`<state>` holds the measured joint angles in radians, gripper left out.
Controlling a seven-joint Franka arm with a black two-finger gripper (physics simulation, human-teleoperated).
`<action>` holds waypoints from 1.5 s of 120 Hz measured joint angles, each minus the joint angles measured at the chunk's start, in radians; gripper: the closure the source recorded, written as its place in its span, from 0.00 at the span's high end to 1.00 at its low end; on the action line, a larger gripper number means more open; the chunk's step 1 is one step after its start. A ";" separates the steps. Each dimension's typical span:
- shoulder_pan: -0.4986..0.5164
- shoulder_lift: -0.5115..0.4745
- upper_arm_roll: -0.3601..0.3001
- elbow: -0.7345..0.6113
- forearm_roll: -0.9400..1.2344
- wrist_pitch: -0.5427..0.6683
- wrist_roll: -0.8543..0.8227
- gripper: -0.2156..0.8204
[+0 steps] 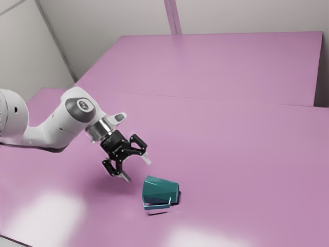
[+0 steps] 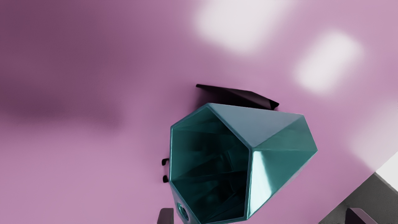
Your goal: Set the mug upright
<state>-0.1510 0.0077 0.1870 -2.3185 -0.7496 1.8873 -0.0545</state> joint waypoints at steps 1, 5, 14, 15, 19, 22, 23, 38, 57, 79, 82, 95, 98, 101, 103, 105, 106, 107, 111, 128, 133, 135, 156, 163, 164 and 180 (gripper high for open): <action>0.000 0.002 -0.002 -0.002 -0.005 0.001 -0.001 0.79; 0.000 0.009 -0.008 -0.010 -0.022 0.004 -0.004 0.79; -0.005 0.027 -0.017 -0.018 -0.054 0.010 -0.009 0.79; -0.005 0.029 -0.017 -0.019 -0.057 0.011 -0.010 0.79; -0.006 0.038 -0.020 -0.020 -0.069 0.013 -0.012 0.79; -0.005 0.046 -0.022 -0.020 -0.079 0.014 -0.014 0.79; -0.004 0.048 -0.023 -0.020 -0.083 0.014 -0.014 0.79; 0.004 0.078 -0.035 -0.019 -0.140 0.025 -0.021 0.79; -0.002 0.115 -0.067 -0.009 -0.196 0.050 -0.028 0.79; -0.007 0.132 -0.076 0.014 -0.210 0.082 -0.030 0.70; -0.007 0.132 -0.076 0.015 -0.209 0.087 -0.031 0.64; -0.007 0.132 -0.077 0.017 -0.207 0.100 -0.034 0.37; -0.007 0.132 -0.077 0.017 -0.207 0.102 -0.035 0.32; -0.007 0.132 -0.077 0.018 -0.207 0.104 -0.035 0.28; -0.007 0.132 -0.077 0.018 -0.206 0.105 -0.036 0.26; -0.007 0.131 -0.077 0.019 -0.206 0.106 -0.036 0.25; -0.007 0.131 -0.077 0.019 -0.206 0.107 -0.037 0.24; -0.007 0.131 -0.077 0.019 -0.206 0.107 -0.037 0.24; -0.009 0.130 -0.077 0.024 -0.205 0.109 -0.039 0.21; -0.021 0.129 -0.088 0.042 -0.204 0.120 -0.045 0.11; -0.022 0.129 -0.090 0.044 -0.204 0.122 -0.048 0.10; -0.022 0.129 -0.090 0.044 -0.203 0.123 -0.049 0.09; -0.045 0.072 -0.102 0.048 -0.127 0.150 -0.073 0.06; -0.058 0.047 -0.108 0.058 -0.055 0.165 -0.085 0.06; -0.060 0.044 -0.108 0.060 -0.044 0.167 -0.086 0.05; -0.077 0.014 -0.113 0.096 0.114 0.189 -0.112 0.05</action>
<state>-0.2282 0.0218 0.0742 -2.2225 -0.6360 2.0761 -0.1666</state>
